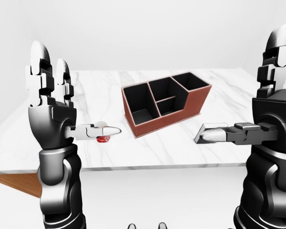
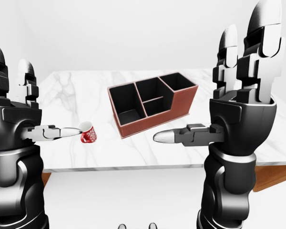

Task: Pick up the book and place it in the back compartment of the caddy.

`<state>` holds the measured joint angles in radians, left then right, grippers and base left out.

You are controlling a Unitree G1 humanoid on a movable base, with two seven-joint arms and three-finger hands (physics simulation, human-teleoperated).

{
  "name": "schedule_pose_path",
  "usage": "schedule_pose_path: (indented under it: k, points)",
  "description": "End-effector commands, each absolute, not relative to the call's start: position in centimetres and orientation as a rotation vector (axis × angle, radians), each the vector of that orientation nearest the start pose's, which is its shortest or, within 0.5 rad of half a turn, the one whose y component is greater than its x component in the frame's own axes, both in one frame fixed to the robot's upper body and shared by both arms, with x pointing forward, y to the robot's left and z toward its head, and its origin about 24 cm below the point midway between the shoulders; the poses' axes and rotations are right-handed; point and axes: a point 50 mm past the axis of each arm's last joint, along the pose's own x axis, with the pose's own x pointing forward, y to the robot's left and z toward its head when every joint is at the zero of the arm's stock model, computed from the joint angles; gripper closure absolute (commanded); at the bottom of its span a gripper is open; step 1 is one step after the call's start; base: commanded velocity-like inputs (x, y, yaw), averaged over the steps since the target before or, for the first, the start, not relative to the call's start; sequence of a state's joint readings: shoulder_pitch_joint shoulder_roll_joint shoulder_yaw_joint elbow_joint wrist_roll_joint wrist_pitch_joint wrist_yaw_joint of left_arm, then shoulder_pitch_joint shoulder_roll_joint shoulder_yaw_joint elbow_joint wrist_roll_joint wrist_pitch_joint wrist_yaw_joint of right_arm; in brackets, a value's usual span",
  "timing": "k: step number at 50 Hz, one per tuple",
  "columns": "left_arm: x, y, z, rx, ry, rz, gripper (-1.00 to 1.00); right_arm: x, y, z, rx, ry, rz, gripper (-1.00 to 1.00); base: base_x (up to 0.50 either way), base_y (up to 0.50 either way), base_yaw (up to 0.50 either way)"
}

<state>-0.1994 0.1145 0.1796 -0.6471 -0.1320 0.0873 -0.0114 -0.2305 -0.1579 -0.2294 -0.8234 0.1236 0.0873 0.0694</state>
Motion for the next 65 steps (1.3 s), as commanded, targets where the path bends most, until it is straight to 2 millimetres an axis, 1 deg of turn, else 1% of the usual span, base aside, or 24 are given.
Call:
schedule_pose_path:
  k: [1, 31, 37, 53, 61, 65]
  points:
    - [22.3, 17.9, 22.6, 0.017, -0.774, 0.03, -1.0, 19.0, -17.8, 26.2, -0.137, -0.992, 0.008, -1.0, 0.5, 0.0, 0.0]
    - [22.3, 17.8, 22.5, 0.021, -0.773, 0.027, -1.0, 18.9, -17.5, 26.0, -0.154, -0.985, 0.021, -1.0, 0.5, 0.0, 0.0]
    - [22.2, 17.8, 22.6, 0.022, -0.78, 0.027, -1.0, 18.7, -17.1, 26.4, -0.191, -1.006, 0.033, -1.0, 0.0, 0.0, 0.0]
    - [22.3, 17.8, 22.5, 0.022, -0.773, 0.026, -1.0, 18.7, -17.0, 26.4, -0.216, -1.007, 0.034, -1.0, 0.0, 0.0, 0.0]
    - [22.3, 17.8, 22.6, 0.023, -0.775, 0.027, -1.0, 18.6, -16.9, 26.7, -0.282, -1.016, 0.031, -1.0, 0.0, 0.0, 0.0]
    - [22.2, 17.8, 22.7, 0.022, -0.783, 0.028, -1.0, 18.2, -16.6, 27.1, -0.341, -1.043, 0.036, -1.0, 0.0, 0.0, 0.0]
